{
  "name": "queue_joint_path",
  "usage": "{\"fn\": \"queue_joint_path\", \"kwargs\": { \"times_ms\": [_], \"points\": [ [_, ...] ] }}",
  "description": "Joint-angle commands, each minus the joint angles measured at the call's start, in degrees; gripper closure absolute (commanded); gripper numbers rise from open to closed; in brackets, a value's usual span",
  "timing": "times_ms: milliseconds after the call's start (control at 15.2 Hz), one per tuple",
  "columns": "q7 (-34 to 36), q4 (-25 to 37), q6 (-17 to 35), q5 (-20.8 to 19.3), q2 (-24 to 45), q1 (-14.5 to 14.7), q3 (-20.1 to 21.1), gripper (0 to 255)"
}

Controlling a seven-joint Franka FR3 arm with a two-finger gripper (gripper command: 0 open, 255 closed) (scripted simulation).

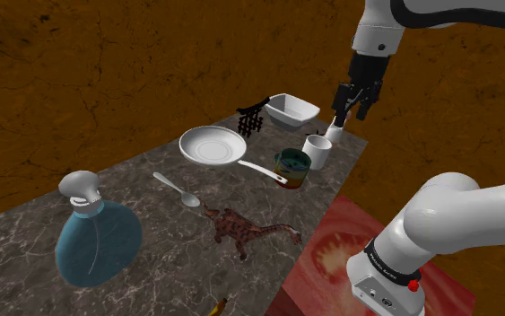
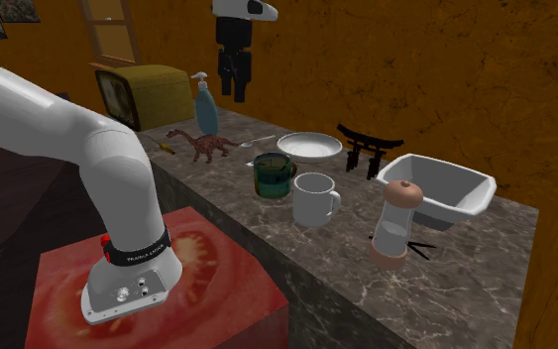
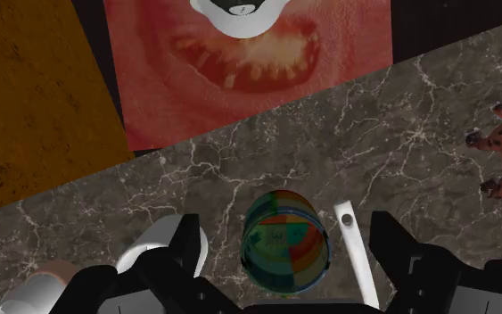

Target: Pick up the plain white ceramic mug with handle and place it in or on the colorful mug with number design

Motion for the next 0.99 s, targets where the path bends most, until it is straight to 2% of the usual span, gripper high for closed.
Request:
{"fn": "queue_joint_path", "kwargs": {
  "times_ms": [0, 462, 924],
  "points": [
    [0.0, 0.0, 0.0, 0.0, 0.0, 0.0, 0.0, 0],
    [-1.3, -5.9, 14.9, -2.3, 6.8, -2.9, -3.4, 0],
    [-2.6, -7.9, 29.9, -3.8, 17.5, -5.6, -6.9, 0]
  ]
}}
